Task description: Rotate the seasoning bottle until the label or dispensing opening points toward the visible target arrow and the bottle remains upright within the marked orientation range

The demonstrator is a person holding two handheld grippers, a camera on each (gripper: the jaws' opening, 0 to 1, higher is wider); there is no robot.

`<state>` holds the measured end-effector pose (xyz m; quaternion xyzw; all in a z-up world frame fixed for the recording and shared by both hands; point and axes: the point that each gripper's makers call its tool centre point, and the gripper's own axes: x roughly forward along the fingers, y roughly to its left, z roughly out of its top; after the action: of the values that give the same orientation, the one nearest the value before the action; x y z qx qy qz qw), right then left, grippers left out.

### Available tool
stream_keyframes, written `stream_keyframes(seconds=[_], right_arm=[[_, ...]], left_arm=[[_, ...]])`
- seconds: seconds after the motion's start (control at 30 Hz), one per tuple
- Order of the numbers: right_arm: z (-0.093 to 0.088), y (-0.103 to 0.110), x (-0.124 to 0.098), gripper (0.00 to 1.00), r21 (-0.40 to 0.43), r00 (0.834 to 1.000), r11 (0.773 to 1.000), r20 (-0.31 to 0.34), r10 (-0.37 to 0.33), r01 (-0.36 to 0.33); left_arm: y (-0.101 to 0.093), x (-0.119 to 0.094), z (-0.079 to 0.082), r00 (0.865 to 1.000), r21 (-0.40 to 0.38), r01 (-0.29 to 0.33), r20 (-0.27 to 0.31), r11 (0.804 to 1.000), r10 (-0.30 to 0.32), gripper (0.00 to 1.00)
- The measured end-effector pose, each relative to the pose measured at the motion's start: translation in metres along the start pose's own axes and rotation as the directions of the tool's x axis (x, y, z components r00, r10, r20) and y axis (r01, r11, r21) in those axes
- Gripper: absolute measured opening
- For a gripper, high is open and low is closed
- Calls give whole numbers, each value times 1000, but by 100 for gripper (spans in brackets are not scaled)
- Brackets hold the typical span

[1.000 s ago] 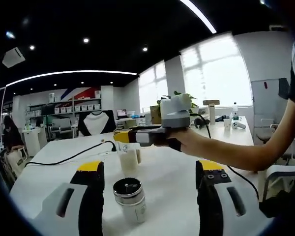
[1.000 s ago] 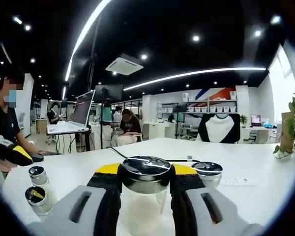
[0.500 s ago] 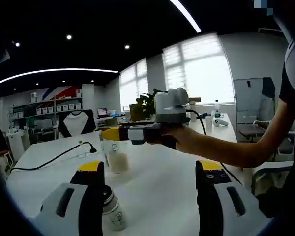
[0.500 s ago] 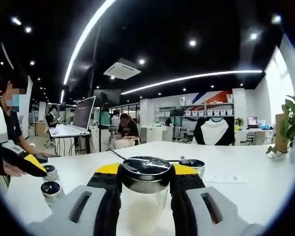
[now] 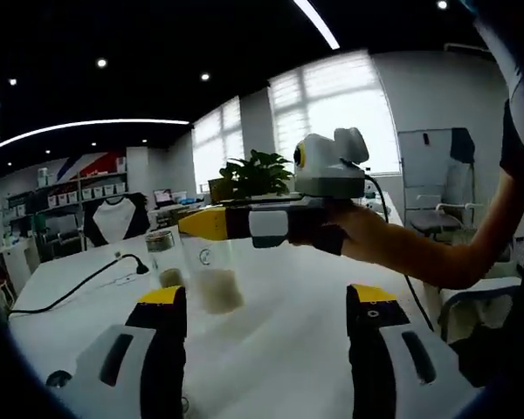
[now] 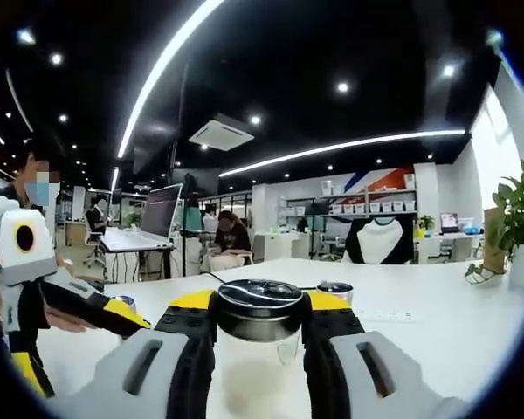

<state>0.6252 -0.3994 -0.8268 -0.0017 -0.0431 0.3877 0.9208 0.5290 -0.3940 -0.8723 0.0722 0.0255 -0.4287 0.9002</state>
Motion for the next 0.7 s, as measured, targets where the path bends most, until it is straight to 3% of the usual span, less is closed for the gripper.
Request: stream_keyframes(seconds=[0.3, 0.7], right_arm=[[2, 9, -20, 35, 0, 1000, 1000, 21, -12, 12], [16, 21, -37, 35, -13, 999, 1000, 52, -6, 6]], left_arm=[[-1, 18, 2, 999, 65, -38, -33, 997, 40, 79], [2, 32, 15, 998, 82, -67, 7, 994, 67, 68]])
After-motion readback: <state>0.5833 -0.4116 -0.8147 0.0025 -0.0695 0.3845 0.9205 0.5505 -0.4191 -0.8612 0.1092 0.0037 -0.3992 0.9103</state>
